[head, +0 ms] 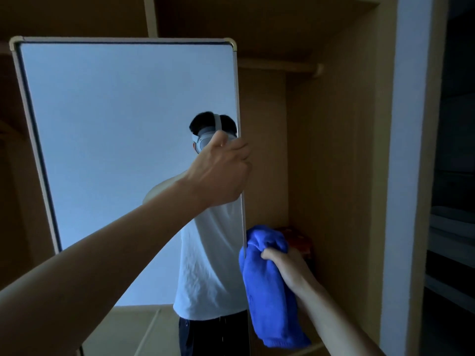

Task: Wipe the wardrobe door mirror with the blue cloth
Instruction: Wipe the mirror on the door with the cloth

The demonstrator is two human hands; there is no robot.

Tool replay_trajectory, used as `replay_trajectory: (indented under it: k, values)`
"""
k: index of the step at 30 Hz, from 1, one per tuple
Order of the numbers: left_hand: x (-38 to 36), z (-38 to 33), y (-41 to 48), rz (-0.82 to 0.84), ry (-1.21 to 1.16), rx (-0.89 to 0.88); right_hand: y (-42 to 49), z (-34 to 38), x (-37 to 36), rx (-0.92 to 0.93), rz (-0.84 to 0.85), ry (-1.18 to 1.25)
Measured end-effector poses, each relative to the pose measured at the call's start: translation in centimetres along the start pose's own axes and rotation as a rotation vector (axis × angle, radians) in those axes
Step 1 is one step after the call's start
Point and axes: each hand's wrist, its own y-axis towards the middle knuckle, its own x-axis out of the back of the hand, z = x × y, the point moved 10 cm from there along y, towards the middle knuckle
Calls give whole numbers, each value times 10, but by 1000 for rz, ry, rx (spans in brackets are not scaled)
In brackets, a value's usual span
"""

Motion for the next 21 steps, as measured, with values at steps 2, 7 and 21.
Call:
replay_trajectory:
  k: [2, 7, 21]
  values:
    - [-2, 1, 0, 26, -9, -2, 2, 13, 3, 24, -43, 73]
    - [-9, 2, -3, 69, -19, -10, 11, 81, 13, 133, -143, 160]
    - [13, 52, 23, -17, 101, 74, 13, 78, 15, 113, -80, 118]
